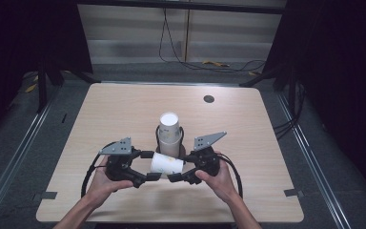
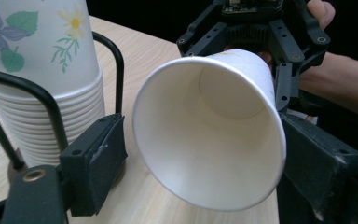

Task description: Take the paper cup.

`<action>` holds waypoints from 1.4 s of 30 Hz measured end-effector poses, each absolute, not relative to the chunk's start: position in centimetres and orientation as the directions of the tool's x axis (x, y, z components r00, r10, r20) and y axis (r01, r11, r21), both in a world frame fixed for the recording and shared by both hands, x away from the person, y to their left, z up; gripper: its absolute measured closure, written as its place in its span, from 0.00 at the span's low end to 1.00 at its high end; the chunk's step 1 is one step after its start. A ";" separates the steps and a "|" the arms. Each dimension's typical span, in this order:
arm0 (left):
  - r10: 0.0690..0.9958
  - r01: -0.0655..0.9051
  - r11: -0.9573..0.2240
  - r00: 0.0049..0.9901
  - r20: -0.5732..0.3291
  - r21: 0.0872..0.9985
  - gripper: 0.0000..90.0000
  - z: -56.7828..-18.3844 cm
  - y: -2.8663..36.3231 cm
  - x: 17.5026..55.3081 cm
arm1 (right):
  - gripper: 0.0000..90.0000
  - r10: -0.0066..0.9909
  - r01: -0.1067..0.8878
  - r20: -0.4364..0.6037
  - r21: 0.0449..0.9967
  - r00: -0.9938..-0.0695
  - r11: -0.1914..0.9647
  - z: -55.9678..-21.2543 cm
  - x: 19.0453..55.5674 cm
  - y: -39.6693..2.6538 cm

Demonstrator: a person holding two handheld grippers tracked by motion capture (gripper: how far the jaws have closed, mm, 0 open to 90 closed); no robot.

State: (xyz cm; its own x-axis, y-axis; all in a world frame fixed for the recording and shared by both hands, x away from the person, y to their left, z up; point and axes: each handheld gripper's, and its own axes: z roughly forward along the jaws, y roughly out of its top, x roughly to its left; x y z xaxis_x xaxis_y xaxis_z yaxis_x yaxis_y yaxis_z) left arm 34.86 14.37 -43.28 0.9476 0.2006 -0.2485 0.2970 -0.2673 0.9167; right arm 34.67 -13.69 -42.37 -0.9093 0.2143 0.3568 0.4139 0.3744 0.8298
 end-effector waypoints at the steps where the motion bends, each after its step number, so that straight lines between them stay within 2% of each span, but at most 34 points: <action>1: 0.195 0.298 -0.265 0.948 -0.252 0.917 0.22 -43.3 14.3 34.9 | 0.40 0.217 0.414 0.355 0.830 -0.909 0.375 -42.3 34.7 -13.7; 3: 0.188 0.297 -0.267 0.949 -0.253 0.917 0.24 -43.4 14.3 35.0 | 0.41 0.216 0.413 0.355 0.831 -0.909 0.372 -42.2 34.8 -13.7; 35: 0.129 0.343 -0.214 0.938 -0.322 0.914 0.24 -43.6 14.3 35.1 | 0.40 0.181 0.399 0.356 0.833 -0.917 0.384 -42.3 34.5 -13.2; 42: 0.115 0.333 -0.210 0.942 -0.315 0.919 0.29 -43.4 14.7 35.1 | 0.40 0.169 0.397 0.359 0.835 -0.918 0.381 -42.4 34.6 -13.2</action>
State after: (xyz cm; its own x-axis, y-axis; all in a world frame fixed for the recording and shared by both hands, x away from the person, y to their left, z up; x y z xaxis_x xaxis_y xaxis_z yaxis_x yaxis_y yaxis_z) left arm 35.09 14.74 -43.41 0.9423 0.1146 -0.3147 0.3326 -0.2098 0.9194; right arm 34.56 -13.15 -42.36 -0.9177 0.1692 0.3594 0.3972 0.3813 0.8348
